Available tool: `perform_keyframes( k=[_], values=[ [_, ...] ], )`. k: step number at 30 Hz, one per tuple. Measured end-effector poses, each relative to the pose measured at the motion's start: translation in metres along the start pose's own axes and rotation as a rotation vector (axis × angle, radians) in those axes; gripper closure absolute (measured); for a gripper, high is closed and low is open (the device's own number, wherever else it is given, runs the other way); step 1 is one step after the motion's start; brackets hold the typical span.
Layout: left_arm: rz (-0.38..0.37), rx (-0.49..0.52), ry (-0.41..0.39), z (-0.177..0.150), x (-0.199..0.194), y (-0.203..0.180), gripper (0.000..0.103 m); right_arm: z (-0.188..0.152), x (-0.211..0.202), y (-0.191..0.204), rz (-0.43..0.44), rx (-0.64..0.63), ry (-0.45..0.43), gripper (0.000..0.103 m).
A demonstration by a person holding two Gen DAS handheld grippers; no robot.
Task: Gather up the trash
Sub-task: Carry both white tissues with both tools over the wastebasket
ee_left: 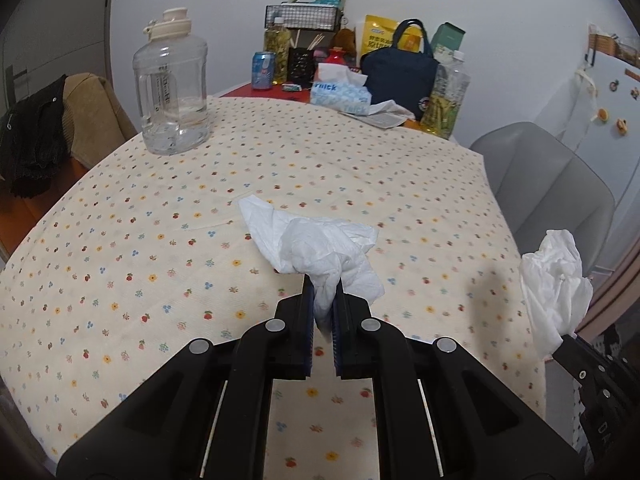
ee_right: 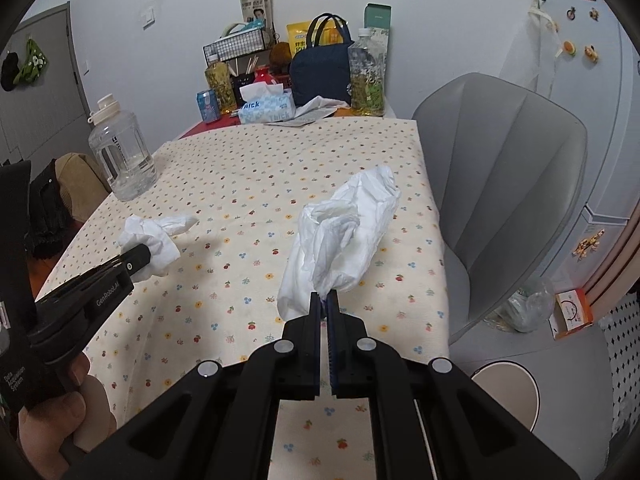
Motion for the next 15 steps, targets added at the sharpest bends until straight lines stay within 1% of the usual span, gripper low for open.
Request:
perform_keyframes(
  k=[15],
  values=[
    [-0.071,0.064,-0.070,-0.004,-0.051,-0.036,0.095,-0.002,-0.061,-0.009,-0.025,0.014,-0.094,0.099]
  ],
)
Point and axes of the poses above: each gripper's, at about its wrist camera, not at the fingertips, and x roughly the way its jaws point, y to its left, z to its top, the point moved 6 cm from there along x, roughly the way its jaws point, and after that the axes turned 8 degrees about z, right-handed, at the moved point
